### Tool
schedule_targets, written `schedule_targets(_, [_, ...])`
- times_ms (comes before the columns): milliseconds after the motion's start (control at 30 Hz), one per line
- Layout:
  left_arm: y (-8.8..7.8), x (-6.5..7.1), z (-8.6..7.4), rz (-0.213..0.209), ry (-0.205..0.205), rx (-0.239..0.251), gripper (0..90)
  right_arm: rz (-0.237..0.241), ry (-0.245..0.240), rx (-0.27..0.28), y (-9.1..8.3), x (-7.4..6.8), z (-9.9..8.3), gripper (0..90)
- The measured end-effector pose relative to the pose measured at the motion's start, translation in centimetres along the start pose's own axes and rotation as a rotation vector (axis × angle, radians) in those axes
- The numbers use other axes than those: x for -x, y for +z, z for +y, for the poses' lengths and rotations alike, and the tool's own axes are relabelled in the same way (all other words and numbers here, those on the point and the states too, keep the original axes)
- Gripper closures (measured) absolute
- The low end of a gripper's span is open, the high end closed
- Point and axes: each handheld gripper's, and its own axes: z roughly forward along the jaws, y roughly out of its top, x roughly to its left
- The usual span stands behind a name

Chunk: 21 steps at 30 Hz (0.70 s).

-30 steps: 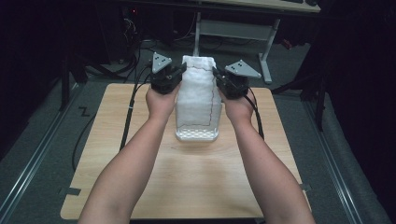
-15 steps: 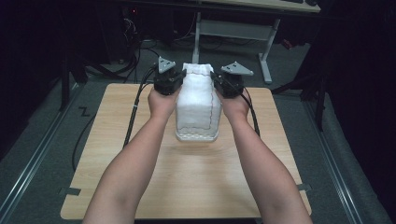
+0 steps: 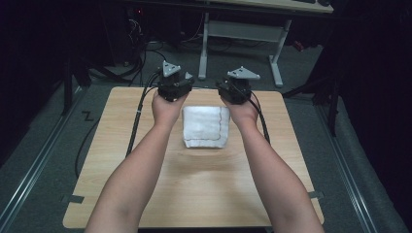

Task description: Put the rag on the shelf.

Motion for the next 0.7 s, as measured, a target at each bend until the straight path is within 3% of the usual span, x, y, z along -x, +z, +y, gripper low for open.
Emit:
schedule_targets(133, [-1.1,0.5,-0.4,-0.01,0.028,0.003,52.8,0.008,0.014,0.014,-1.0,0.0,-0.5,58.9])
schedule_targets(233, [-2.2,0.9,-0.8,-0.014,0.049,0.009,52.5,0.008,-0.007,0.012,-1.9,0.0,-0.9,56.1])
schedule_targets(367, [-4.2,1.1,-1.7,-0.043,0.041,0.012,52.5,0.011,-0.009,0.013,-4.0,0.0,-1.6,54.4])
schedule_targets(467, [-5.7,1.1,-2.7,-0.053,0.034,0.024,52.5,-0.004,-0.006,0.032,-5.7,-0.3,-2.4,53.9])
schedule_targets(700, [-9.1,1.1,-5.7,-0.067,0.054,0.027,51.5,0.021,0.007,0.057,-9.1,-1.0,-4.8,52.0])
